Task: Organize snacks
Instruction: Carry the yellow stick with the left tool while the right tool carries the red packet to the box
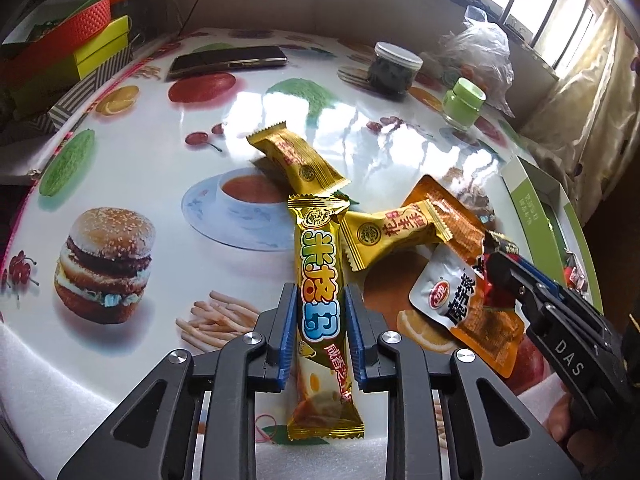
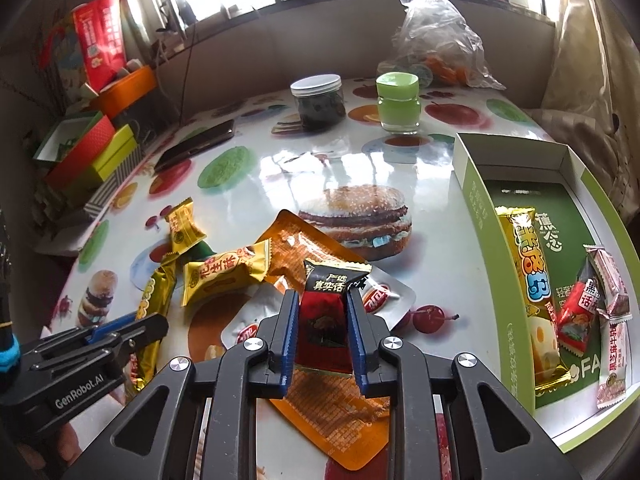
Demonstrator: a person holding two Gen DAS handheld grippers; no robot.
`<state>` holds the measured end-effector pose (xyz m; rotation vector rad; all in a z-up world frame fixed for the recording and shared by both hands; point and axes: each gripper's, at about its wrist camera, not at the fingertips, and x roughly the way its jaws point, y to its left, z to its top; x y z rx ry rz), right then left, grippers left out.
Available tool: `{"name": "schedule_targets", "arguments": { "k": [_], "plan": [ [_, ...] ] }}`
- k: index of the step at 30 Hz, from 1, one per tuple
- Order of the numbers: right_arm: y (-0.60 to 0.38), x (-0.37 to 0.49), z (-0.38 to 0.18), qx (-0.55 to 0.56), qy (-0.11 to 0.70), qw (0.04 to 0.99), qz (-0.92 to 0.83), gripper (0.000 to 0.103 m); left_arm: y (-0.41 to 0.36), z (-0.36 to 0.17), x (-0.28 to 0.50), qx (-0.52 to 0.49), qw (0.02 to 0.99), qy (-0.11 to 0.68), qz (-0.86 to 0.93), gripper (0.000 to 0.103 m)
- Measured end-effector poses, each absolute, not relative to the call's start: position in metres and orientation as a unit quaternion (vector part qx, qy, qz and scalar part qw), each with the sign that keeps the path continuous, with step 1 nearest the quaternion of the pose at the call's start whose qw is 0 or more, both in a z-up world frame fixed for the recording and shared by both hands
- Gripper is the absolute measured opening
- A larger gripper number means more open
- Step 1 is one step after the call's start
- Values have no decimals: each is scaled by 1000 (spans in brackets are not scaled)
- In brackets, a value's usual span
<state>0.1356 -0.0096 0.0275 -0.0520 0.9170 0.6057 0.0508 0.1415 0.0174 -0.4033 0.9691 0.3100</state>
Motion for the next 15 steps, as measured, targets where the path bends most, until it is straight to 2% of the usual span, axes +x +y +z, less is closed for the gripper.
{"name": "schedule_targets", "arguments": {
  "k": [15],
  "plan": [
    [-24, 127, 44, -15, 419, 861, 288, 22, 128, 41, 51, -170, 870, 444, 133, 24]
  ]
}}
